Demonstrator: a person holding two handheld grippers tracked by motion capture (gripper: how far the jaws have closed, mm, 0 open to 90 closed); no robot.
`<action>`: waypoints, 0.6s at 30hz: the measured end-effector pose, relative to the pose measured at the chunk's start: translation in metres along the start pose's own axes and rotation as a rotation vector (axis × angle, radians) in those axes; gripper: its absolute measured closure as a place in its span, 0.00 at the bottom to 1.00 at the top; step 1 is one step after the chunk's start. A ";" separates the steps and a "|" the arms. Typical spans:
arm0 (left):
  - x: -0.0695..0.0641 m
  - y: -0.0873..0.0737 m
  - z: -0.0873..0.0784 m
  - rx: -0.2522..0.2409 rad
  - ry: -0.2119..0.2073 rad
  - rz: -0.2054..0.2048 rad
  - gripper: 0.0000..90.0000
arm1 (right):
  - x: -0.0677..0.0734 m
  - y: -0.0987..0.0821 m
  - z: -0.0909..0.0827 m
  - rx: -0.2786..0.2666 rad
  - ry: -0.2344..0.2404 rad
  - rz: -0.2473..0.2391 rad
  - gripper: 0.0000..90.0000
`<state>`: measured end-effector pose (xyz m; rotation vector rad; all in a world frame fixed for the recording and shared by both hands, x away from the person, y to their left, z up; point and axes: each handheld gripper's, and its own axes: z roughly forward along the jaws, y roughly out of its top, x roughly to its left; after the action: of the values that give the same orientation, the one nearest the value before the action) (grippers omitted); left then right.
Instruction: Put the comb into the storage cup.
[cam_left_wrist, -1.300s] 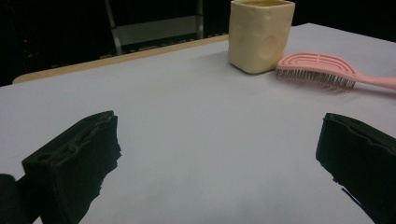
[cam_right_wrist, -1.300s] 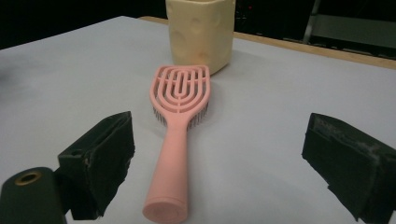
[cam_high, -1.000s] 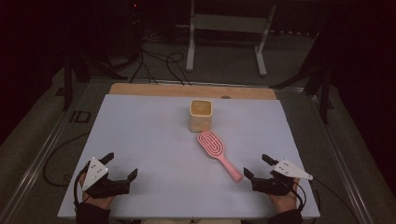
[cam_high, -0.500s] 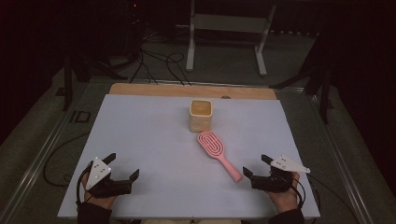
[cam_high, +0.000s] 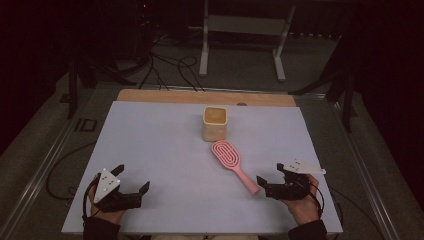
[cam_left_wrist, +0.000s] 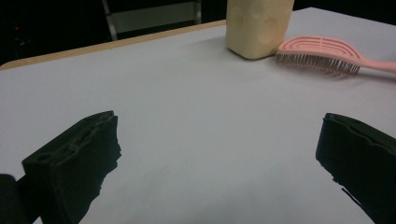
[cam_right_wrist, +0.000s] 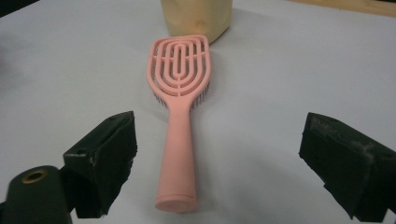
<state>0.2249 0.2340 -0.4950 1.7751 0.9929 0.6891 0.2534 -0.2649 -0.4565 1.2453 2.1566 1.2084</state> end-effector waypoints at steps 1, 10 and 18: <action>0.000 0.000 0.000 0.000 -0.002 0.000 0.00 | -0.001 0.002 0.000 0.006 0.002 0.004 0.12; 0.000 0.000 0.001 0.006 0.000 -0.001 0.00 | 0.000 0.009 0.002 0.031 -0.002 -0.005 0.11; -0.001 0.000 0.001 0.010 0.005 0.002 0.00 | 0.007 0.017 0.012 0.077 0.008 -0.019 0.09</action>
<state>0.2254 0.2331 -0.4959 1.7846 0.9993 0.6911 0.2666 -0.2489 -0.4482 1.2503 2.2346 1.1344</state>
